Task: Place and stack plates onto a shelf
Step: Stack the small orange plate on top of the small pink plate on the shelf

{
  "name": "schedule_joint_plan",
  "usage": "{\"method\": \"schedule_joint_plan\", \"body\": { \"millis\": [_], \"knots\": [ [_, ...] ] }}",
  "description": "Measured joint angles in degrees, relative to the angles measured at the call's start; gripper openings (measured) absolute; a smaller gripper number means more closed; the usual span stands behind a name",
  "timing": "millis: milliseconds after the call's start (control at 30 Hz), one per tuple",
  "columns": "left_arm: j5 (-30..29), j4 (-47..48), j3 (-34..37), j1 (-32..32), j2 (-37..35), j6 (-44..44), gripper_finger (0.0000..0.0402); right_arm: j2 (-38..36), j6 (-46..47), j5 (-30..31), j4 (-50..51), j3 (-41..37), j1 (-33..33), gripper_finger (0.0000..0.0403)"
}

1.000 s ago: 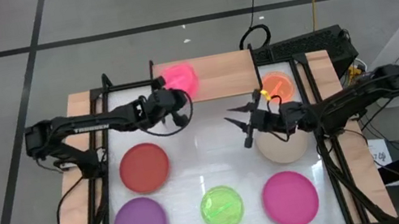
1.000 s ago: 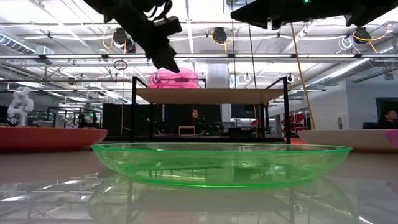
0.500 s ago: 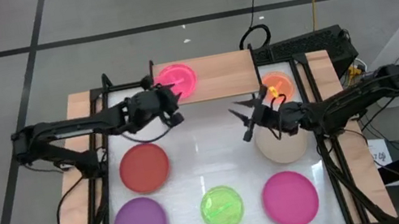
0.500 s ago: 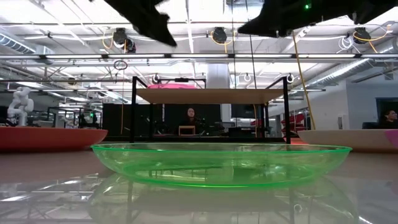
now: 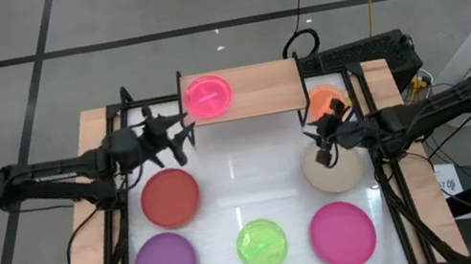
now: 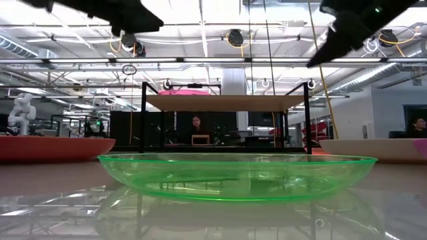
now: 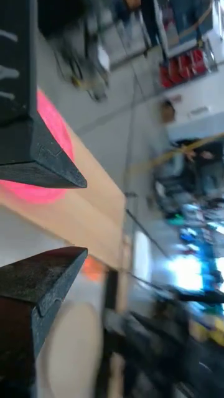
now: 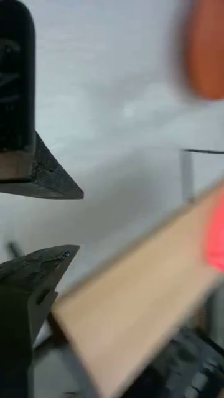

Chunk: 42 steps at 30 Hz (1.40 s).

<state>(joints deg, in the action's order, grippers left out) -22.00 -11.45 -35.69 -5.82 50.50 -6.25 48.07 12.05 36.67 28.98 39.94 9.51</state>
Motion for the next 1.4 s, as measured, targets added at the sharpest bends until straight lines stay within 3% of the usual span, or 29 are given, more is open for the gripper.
{"method": "schedule_joint_plan", "body": {
  "millis": [233,400,567,933,1200,1400],
  "knots": [
    [1.66,-15.66,11.43,1.14,-2.71,3.97,0.017,4.1,8.38,-1.19,11.15,-0.04,-1.62,0.0112],
    [1.69,-17.64,12.19,1.77,-2.51,3.81,0.017,9.27,13.37,-8.05,18.96,-0.04,-6.65,0.0112],
    [1.81,-19.98,12.19,2.21,-2.55,3.72,0.017,16.06,17.61,-9.98,22.81,-0.07,-13.32,0.0112],
    [1.84,-19.09,12.19,2.97,-2.53,3.52,0.017,26.18,6.69,-11.49,18.35,-0.07,-25.94,0.0112],
    [1.84,-17.35,12.19,2.97,-2.51,3.45,0.017,27.52,0.02,-17.27,15.64,-0.07,-33.13,0.0112],
    [1.84,-17.35,12.19,2.97,-2.51,3.45,0.017,27.5,-1.19,-17.4,15.58,-0.09,-37.23,0.0112]
  ]
}}
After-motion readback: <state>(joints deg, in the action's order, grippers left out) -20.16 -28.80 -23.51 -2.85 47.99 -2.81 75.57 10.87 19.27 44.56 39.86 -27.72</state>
